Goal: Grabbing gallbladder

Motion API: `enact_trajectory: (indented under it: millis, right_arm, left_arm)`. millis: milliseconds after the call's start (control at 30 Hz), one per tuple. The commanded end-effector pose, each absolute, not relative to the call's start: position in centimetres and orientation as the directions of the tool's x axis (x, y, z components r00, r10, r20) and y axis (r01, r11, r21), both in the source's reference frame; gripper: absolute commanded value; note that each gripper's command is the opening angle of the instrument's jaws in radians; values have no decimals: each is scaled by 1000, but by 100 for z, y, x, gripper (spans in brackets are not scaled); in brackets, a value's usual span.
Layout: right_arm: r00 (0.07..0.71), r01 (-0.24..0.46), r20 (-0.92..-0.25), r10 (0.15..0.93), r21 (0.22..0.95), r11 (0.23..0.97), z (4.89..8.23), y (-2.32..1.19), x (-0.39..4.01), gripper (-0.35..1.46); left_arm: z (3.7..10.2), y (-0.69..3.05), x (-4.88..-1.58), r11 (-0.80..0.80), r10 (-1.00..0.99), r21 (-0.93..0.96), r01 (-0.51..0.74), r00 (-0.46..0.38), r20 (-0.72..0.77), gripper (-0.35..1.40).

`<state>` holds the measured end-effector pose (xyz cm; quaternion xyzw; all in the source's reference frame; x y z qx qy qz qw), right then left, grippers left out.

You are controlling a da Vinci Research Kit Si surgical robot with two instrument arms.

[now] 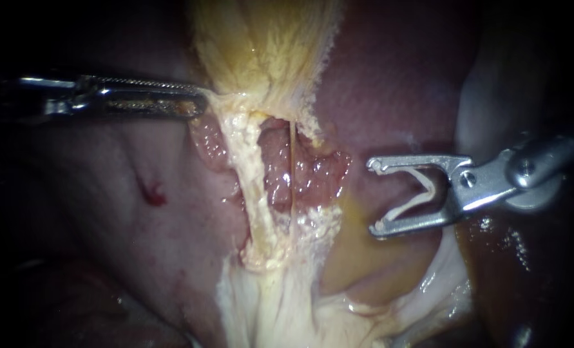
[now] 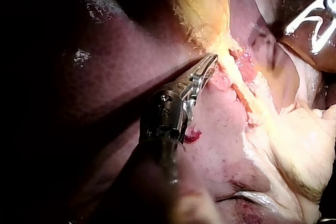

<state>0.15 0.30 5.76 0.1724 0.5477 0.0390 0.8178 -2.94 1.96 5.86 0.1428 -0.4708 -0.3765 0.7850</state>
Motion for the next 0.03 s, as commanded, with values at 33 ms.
enact_trajectory:
  millis: [33]
  right_arm:
    - [397, 125, -882, 253, 325, 938, 576, 30, 15, 49]
  left_arm:
    - [586, 196, -294, 676, -726, 578, 458, 273, 632, -35]
